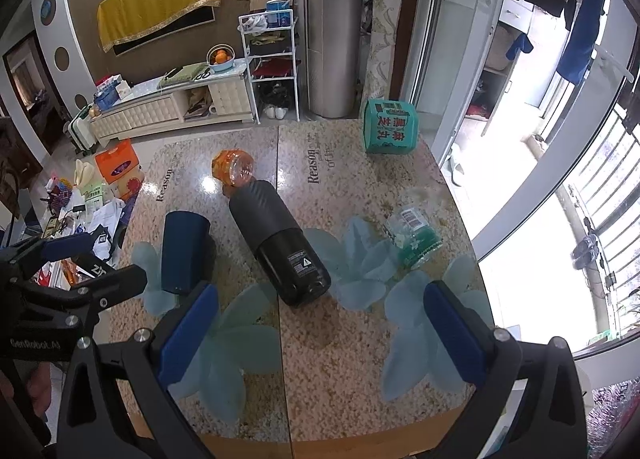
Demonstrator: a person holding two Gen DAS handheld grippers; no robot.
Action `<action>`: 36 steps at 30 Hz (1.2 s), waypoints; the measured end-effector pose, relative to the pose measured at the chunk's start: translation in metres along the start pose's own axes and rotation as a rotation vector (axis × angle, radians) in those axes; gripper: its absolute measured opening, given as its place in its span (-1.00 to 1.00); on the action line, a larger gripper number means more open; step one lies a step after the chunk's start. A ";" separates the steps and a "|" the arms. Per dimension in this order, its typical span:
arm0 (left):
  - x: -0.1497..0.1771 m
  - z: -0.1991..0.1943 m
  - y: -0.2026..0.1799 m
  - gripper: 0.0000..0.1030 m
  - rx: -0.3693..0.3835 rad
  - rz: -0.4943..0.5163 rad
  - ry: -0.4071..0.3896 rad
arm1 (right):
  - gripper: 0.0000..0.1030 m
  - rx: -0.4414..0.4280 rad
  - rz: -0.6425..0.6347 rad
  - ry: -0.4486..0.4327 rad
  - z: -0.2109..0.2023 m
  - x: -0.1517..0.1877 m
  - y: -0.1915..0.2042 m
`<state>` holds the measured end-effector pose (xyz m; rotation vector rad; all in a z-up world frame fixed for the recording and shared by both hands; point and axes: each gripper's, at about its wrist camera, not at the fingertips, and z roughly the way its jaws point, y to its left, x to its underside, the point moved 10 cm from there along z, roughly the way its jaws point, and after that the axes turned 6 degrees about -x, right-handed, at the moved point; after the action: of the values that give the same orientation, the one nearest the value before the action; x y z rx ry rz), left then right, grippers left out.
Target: Flip cup upright
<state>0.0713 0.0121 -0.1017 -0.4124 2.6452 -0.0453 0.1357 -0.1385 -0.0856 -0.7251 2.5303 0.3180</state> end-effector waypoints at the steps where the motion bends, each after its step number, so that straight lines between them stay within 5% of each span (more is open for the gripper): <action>1: 0.000 0.000 0.001 0.99 -0.003 -0.004 0.004 | 1.00 -0.002 0.002 0.004 0.000 0.001 -0.001; 19: -0.045 0.017 0.011 0.99 -0.077 -0.225 0.085 | 1.00 -0.099 -0.078 0.034 0.004 -0.016 -0.011; 36: -0.111 0.083 0.015 0.99 -0.107 -0.470 0.178 | 0.99 -0.215 -0.216 0.149 0.048 -0.039 -0.046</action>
<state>0.1983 0.0618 -0.1292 -1.1035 2.6682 -0.0927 0.2083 -0.1428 -0.1106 -1.1343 2.5487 0.4818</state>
